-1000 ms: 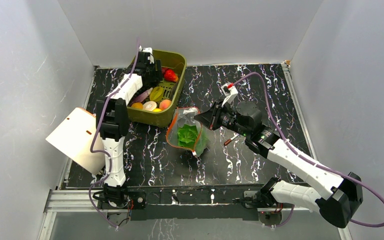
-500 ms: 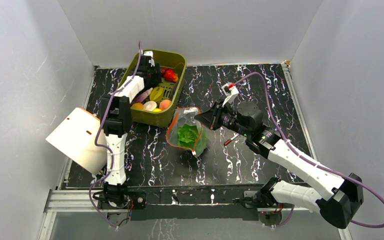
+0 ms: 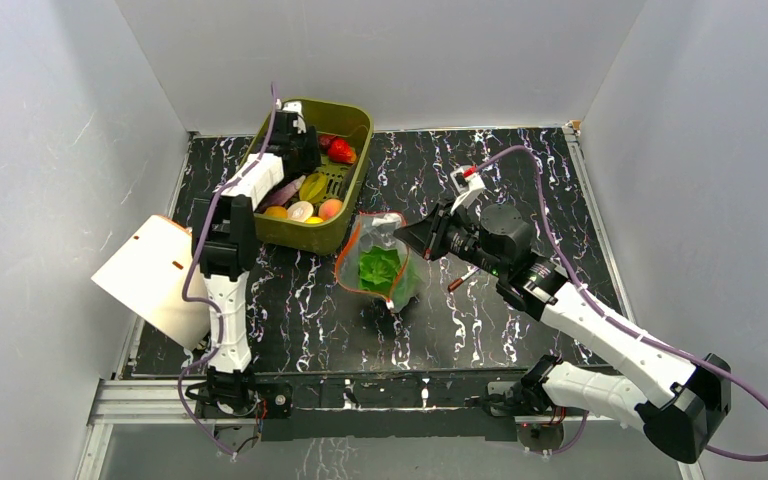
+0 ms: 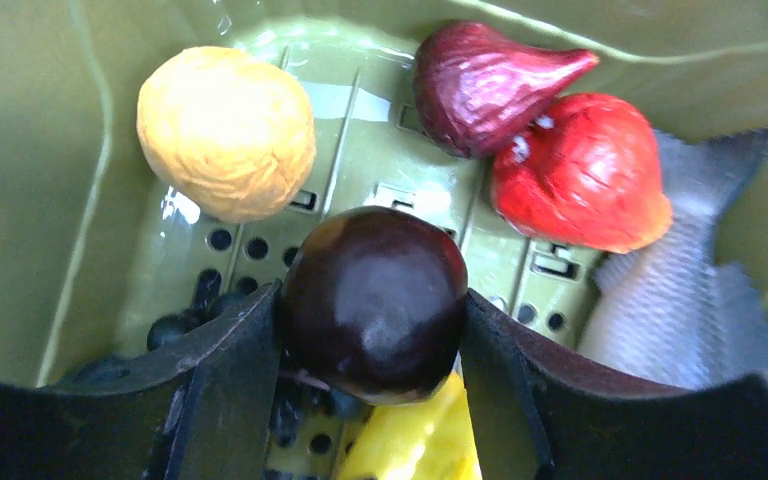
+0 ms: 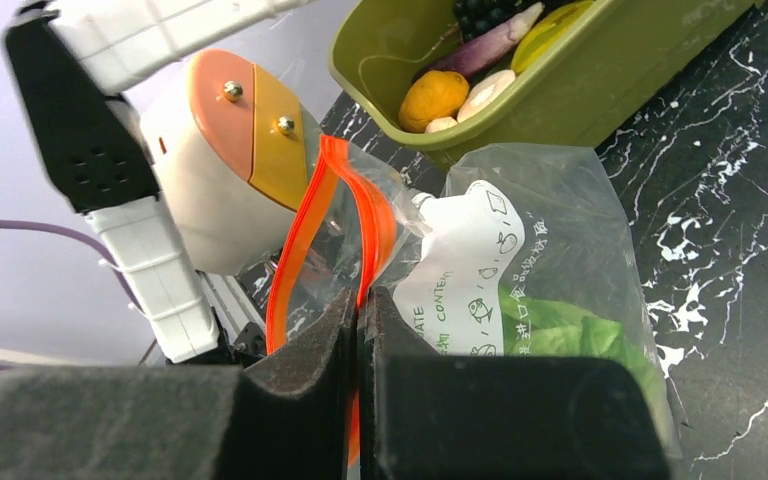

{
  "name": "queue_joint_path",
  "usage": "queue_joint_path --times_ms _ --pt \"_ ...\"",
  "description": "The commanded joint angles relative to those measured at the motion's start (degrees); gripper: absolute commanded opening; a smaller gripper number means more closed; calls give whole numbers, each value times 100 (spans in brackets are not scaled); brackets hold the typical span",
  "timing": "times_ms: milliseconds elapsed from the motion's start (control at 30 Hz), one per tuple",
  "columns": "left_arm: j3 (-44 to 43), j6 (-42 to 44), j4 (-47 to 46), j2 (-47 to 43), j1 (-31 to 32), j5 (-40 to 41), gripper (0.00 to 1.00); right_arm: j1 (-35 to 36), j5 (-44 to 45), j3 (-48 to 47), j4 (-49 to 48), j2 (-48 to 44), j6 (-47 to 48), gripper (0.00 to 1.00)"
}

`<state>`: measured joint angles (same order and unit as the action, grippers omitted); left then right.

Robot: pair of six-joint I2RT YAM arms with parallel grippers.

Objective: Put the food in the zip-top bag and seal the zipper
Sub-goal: Pick up the fake fruit from the bin.

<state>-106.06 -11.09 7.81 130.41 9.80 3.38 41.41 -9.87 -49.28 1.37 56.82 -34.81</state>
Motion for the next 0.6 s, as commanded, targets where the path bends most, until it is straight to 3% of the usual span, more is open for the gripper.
queue_joint_path --times_ms 0,567 --pt "375 -284 -135 -1119 -31 -317 36 0 152 -47 -225 -93 -95 0" --pt "1501 -1188 412 -2904 -31 -2575 36 2 740 -110 -18 36 -278 0"
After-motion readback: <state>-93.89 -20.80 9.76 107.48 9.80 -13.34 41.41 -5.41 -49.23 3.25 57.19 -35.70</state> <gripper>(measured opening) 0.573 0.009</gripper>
